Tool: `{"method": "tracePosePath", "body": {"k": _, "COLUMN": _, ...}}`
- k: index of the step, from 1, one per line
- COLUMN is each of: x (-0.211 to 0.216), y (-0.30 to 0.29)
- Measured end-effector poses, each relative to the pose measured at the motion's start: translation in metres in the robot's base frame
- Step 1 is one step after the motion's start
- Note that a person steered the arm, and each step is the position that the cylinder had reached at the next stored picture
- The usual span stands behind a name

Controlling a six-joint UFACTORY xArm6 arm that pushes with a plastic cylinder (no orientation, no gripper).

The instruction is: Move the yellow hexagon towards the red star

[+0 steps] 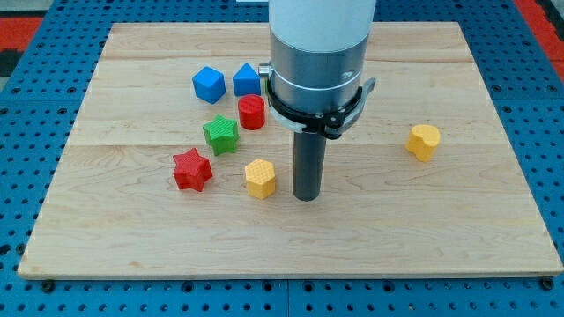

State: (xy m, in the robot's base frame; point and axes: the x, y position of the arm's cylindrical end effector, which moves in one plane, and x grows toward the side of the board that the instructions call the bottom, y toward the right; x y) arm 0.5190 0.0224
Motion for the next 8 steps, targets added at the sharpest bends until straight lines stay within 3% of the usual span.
{"method": "tracePosePath", "body": {"k": 6, "x": -0.008, "y": -0.042}}
{"method": "tracePosePath", "body": {"k": 7, "x": -0.009, "y": -0.014}}
{"method": "tracePosePath", "body": {"k": 8, "x": -0.014, "y": 0.071}}
